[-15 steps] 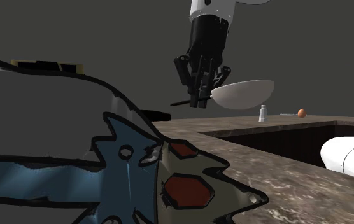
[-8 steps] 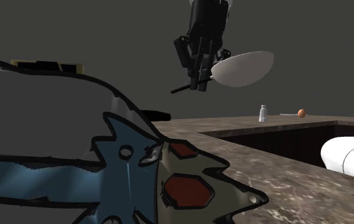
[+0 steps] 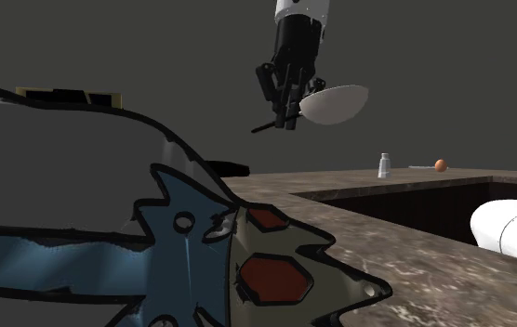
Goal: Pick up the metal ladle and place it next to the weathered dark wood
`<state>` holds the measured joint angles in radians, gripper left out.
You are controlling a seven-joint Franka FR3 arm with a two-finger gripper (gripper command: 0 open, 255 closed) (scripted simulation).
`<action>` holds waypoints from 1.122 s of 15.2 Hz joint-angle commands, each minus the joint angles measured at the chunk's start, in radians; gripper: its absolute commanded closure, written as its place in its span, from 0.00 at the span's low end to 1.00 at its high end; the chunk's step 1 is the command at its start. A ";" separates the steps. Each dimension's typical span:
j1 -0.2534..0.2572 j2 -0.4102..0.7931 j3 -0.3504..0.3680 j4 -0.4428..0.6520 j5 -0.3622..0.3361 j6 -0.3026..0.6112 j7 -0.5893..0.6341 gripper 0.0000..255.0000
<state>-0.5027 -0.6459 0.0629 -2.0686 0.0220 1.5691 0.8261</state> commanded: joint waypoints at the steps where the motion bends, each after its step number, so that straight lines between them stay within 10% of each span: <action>1: -0.011 0.017 -0.038 0.006 -0.018 0.011 -0.045 1.00; 17: -0.088 0.326 -0.341 0.273 -0.066 0.058 -0.415 1.00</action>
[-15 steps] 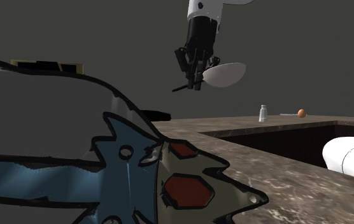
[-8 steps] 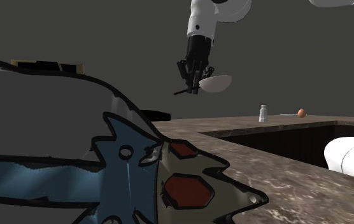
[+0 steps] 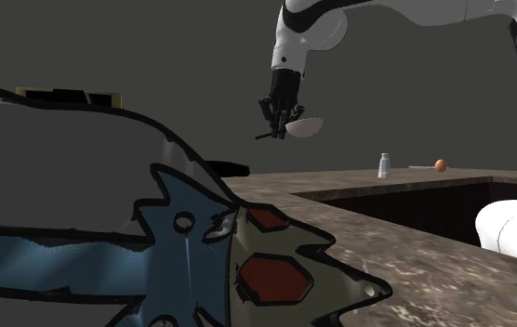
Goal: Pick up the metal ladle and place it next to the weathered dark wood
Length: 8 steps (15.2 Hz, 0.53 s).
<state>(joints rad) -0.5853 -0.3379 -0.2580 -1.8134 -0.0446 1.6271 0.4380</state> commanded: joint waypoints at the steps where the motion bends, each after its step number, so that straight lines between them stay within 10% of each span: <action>1: -0.011 0.046 -0.038 0.045 0.007 0.000 -0.052 1.00; 8: -0.059 0.276 -0.165 0.285 0.090 -0.027 -0.231 1.00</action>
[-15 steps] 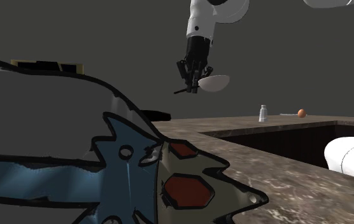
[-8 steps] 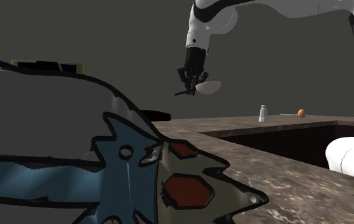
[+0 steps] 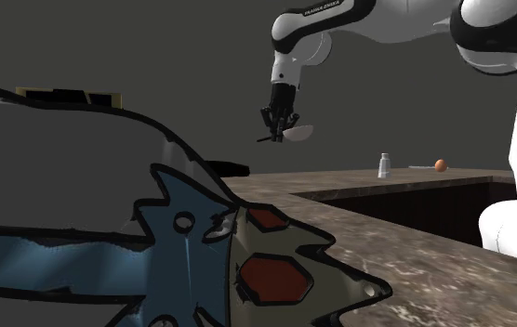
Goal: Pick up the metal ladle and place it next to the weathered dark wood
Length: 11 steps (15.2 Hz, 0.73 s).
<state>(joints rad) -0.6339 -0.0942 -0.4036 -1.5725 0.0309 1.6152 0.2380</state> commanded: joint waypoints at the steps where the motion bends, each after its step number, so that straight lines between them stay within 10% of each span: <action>1: -0.022 0.072 -0.035 0.087 0.033 -0.024 -0.057 1.00; 9: -0.218 0.459 -0.111 0.571 0.249 -0.180 -0.240 1.00; 11: -0.202 0.433 -0.108 0.505 0.233 -0.137 -0.240 1.00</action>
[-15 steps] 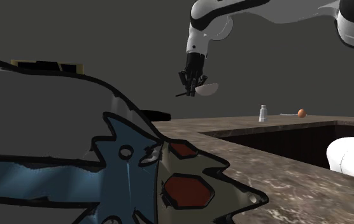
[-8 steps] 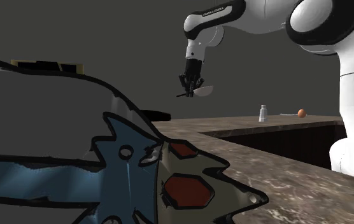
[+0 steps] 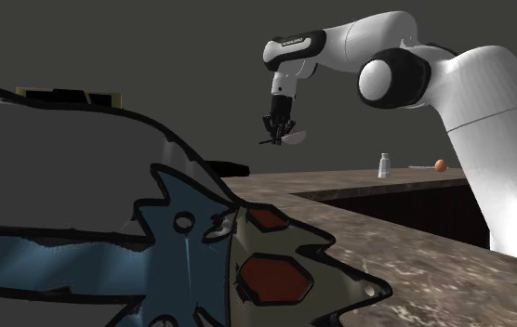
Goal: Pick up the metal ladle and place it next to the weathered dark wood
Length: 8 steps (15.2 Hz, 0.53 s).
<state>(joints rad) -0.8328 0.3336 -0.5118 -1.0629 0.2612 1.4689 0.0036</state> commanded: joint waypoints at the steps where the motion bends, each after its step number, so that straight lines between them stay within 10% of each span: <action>1: 0.004 -0.006 0.000 -0.035 -0.003 0.030 -0.006 1.00; 8: 0.043 -0.063 0.000 -0.213 -0.034 0.155 -0.009 1.00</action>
<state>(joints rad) -0.7924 0.2752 -0.5114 -1.2555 0.2294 1.6075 -0.0029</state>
